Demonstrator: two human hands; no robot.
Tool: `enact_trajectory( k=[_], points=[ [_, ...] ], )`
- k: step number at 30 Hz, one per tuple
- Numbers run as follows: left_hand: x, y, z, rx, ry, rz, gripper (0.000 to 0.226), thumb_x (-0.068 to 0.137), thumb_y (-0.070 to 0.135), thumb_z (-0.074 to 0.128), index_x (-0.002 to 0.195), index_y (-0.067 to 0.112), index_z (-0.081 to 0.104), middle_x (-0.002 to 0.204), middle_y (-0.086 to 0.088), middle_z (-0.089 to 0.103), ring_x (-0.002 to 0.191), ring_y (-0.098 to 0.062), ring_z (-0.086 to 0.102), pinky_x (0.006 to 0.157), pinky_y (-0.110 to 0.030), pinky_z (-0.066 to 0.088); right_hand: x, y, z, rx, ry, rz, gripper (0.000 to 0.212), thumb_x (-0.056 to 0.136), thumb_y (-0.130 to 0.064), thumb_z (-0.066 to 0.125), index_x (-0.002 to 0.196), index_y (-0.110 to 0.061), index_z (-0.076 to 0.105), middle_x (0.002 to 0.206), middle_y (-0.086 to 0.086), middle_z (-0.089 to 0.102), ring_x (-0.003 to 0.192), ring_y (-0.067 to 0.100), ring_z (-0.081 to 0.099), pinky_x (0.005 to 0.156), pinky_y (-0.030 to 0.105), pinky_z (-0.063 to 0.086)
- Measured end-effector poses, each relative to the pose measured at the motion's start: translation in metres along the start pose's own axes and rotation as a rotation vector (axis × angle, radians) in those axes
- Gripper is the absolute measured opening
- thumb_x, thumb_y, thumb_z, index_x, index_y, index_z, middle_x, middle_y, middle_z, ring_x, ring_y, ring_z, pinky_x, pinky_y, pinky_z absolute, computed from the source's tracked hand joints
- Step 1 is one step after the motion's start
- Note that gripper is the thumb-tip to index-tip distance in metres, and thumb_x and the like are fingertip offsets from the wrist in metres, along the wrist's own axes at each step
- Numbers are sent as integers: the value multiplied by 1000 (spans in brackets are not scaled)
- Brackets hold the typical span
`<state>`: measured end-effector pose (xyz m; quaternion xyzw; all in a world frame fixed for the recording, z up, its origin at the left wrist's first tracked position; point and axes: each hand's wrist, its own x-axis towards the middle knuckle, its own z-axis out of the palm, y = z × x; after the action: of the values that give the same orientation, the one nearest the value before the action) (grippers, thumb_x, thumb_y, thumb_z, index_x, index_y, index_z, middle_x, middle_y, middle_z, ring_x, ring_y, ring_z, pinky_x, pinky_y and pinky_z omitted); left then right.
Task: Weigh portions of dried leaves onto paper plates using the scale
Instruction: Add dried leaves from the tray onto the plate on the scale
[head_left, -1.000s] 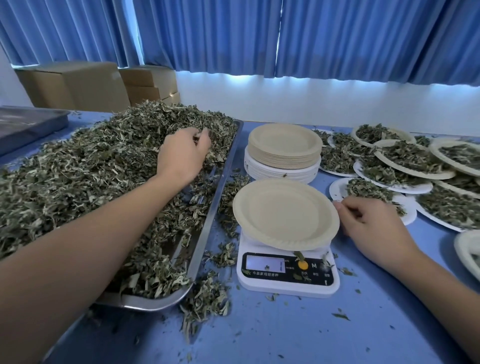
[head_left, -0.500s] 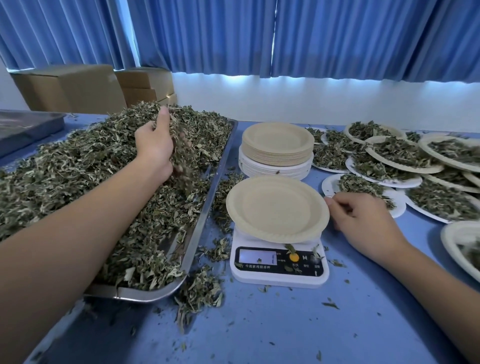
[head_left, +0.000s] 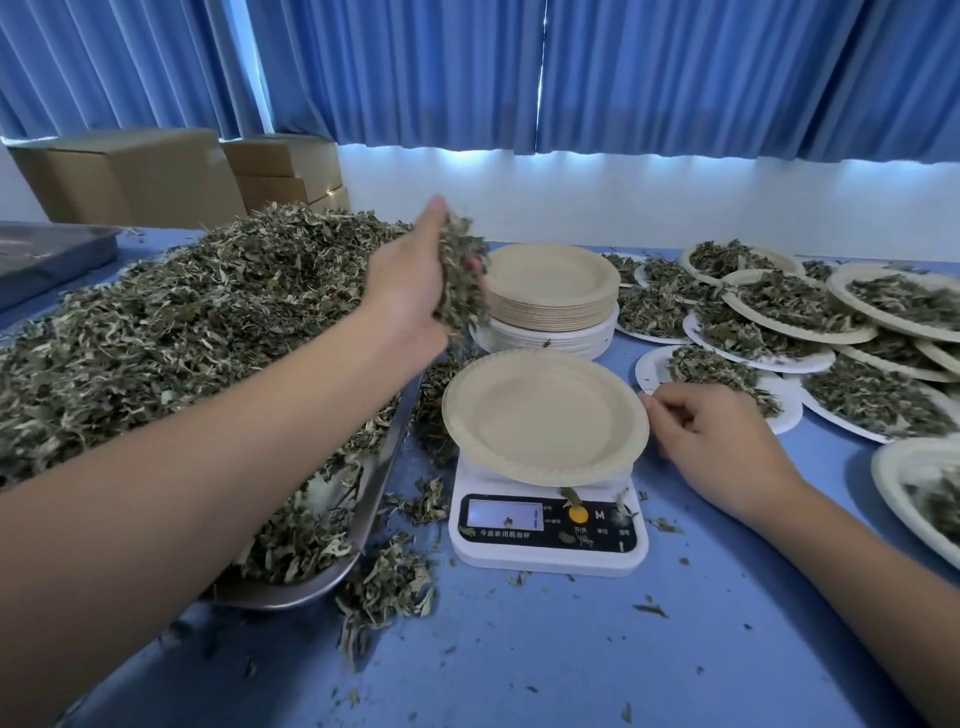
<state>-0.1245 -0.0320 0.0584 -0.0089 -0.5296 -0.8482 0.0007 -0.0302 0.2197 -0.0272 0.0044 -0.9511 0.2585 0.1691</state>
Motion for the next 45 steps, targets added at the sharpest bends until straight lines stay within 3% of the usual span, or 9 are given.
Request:
enact_trajectory(
  k=[4, 9, 12, 15, 20, 23, 32, 37, 45],
  points=[
    [-24, -28, 17, 380, -264, 152, 32, 99, 41, 61, 88, 11, 63, 70, -9, 68, 60, -25, 62, 65, -41, 53, 0, 0, 0, 7, 5, -6, 46, 103, -35, 51, 67, -6, 57, 60, 13, 61, 59, 33, 56, 66, 46, 53],
    [-40, -41, 15, 1049, -631, 537, 25, 94, 38, 69, 80, 17, 66, 74, 11, 70, 69, 0, 63, 65, -15, 47, 1, 2, 1, 5, 1, -13, 46, 103, -34, 52, 68, -5, 58, 60, 12, 62, 59, 32, 58, 68, 47, 55],
    [-35, -33, 10, 1132, -632, 629, 23, 96, 40, 66, 86, 20, 70, 87, 12, 69, 87, -1, 62, 80, -16, 44, 2, 2, 0, -8, -3, -17, 46, 104, -34, 52, 69, -6, 60, 61, 11, 64, 61, 31, 59, 70, 48, 55],
    [-19, -20, -1, 1110, -474, 637, 26, 101, 41, 55, 90, 23, 70, 80, 17, 67, 71, 7, 58, 66, -12, 39, 2, 2, 0, -5, -4, -10, 46, 104, -35, 52, 69, -6, 60, 62, 12, 65, 62, 31, 60, 71, 47, 56],
    [20, 3, -46, 1687, -171, 326, 16, 97, 26, 53, 91, 23, 67, 89, 2, 69, 81, -21, 65, 77, -36, 56, 1, 1, 0, -4, -17, -1, 46, 105, -34, 51, 71, -5, 61, 63, 12, 65, 61, 32, 60, 70, 49, 56],
    [20, 3, -70, 1920, -230, -4, 16, 97, 27, 55, 102, 14, 64, 98, -7, 68, 87, -26, 65, 83, -40, 57, 2, 1, -1, -9, -14, -4, 46, 105, -33, 51, 70, -4, 61, 63, 13, 65, 61, 33, 59, 70, 49, 55],
    [13, 8, -75, 1841, -405, -75, 13, 97, 19, 59, 103, 12, 68, 116, -12, 67, 100, -32, 67, 79, -40, 57, 2, 4, 2, -5, 10, -20, 46, 104, -34, 52, 68, -6, 59, 61, 11, 63, 63, 33, 58, 70, 46, 54],
    [13, 11, -83, 1786, -463, -81, 6, 90, 13, 69, 86, 11, 72, 88, -6, 72, 70, -20, 58, 63, -28, 49, 2, 6, 3, 14, 5, -23, 45, 104, -34, 51, 71, -4, 60, 63, 14, 63, 64, 36, 60, 70, 48, 55],
    [13, 12, -80, 1813, -398, -38, 8, 87, 13, 75, 82, 20, 74, 83, 10, 67, 76, -11, 60, 65, -25, 43, 3, 10, 5, 36, 11, -39, 45, 104, -33, 52, 70, -4, 60, 62, 14, 63, 65, 35, 60, 71, 46, 54]
  ],
)
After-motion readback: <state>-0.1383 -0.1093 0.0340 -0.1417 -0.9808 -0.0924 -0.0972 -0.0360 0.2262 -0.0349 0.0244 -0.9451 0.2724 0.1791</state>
